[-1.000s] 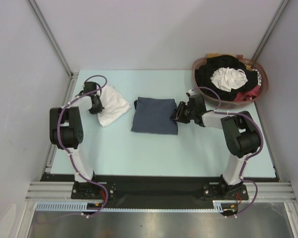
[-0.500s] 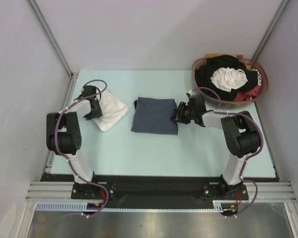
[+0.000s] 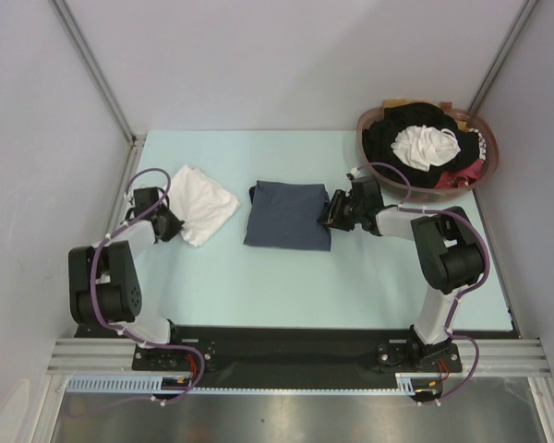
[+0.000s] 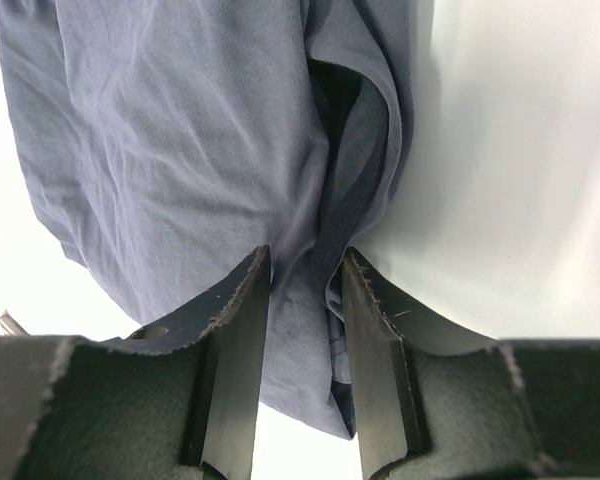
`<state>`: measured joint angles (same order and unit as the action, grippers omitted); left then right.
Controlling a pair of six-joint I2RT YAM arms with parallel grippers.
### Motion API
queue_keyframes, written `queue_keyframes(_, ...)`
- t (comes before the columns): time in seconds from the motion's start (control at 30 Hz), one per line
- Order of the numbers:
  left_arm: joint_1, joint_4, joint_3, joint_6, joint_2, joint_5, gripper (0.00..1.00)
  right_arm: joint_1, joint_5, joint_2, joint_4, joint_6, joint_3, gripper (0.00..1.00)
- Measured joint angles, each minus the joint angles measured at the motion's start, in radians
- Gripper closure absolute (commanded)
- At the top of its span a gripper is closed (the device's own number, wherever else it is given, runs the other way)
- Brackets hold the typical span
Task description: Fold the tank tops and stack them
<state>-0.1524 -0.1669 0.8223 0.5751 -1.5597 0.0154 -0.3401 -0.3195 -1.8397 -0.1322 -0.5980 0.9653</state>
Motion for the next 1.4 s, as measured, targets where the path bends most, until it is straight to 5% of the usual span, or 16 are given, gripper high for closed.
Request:
queue_keyframes(0.43, 0.031, 0.386, -0.399, 0.380, 0.201, -0.042, 0.98, 0.004, 0.000, 0.000, 0.000, 0.000, 0.000, 0.55)
queue_keyframes(0.73, 0.291, 0.397, -0.427, 0.685, 0.233, -0.295, 0.89, 0.006, 0.000, 0.000, 0.000, 0.000, 0.000, 0.55)
queue_keyframes(0.83, 0.326, 0.381, -0.422, 0.752, 0.242, -0.356, 0.78, 0.011, 0.000, 0.000, 0.000, 0.000, 0.000, 0.55)
queue_keyframes(0.93, 0.327, 0.351, -0.406, 0.779, 0.248, -0.395, 0.42, 0.015, -0.001, 0.000, 0.000, 0.000, 0.000, 0.55)
queue_keyframes(0.97, 0.327, 0.332, -0.395, 0.780, 0.252, -0.406, 0.18, 0.015, -0.001, 0.000, 0.000, 0.000, 0.000, 0.54)
queue_keyframes(1.0, 0.327, 0.301, -0.382, 0.778, 0.259, -0.415, 0.08, 0.015, -0.001, 0.000, 0.000, 0.000, 0.000, 0.53)
queue_keyframes(1.17, 0.327, 0.136, -0.337, 0.756, 0.386, -0.466, 0.03, 0.017, -0.002, 0.000, 0.000, -0.001, 0.000, 0.45)
queue_keyframes(1.33, 0.327, 0.032, -0.325, 0.601, 0.575, -0.474, 0.03, 0.022, -0.003, 0.004, -0.007, -0.005, 0.000, 0.26)
queue_keyframes(1.4, 0.327, 0.015, -0.301, 0.502, 0.616, -0.446, 0.01, 0.023, -0.002, 0.011, -0.007, -0.003, -0.001, 0.26)
